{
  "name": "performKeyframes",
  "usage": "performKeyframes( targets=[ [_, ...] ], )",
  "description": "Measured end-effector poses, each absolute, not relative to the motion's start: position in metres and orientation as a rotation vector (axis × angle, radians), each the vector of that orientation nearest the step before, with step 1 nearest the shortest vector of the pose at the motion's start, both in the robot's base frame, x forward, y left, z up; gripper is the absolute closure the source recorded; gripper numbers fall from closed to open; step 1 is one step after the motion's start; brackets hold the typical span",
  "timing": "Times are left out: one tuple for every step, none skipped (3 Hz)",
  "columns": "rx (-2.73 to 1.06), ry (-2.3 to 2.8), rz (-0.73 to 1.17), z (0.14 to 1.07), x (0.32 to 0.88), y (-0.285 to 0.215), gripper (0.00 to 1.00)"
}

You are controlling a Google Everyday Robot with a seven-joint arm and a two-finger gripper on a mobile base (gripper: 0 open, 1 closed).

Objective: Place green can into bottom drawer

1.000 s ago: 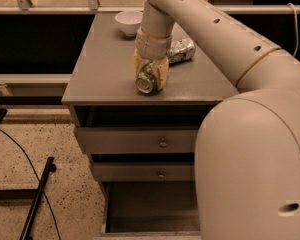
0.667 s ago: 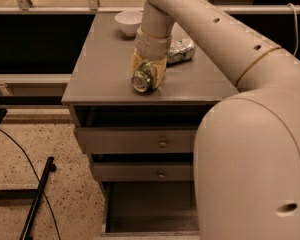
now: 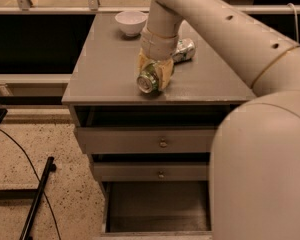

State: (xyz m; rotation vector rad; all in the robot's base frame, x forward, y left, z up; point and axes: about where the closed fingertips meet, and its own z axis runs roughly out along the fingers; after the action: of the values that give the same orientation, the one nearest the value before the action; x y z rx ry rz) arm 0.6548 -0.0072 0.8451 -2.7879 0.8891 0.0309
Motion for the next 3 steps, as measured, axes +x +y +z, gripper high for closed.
performKeyframes(
  targets=[
    [-2.591,1.203,-0.029,0.883,0.611,-0.062,1.00],
    [-2.342,1.582,-0.084,0.906,0.549,-0.144,1.00],
    [-2.014,1.867,0.006,0.892,0.492,-0.177,1.00]
  ],
)
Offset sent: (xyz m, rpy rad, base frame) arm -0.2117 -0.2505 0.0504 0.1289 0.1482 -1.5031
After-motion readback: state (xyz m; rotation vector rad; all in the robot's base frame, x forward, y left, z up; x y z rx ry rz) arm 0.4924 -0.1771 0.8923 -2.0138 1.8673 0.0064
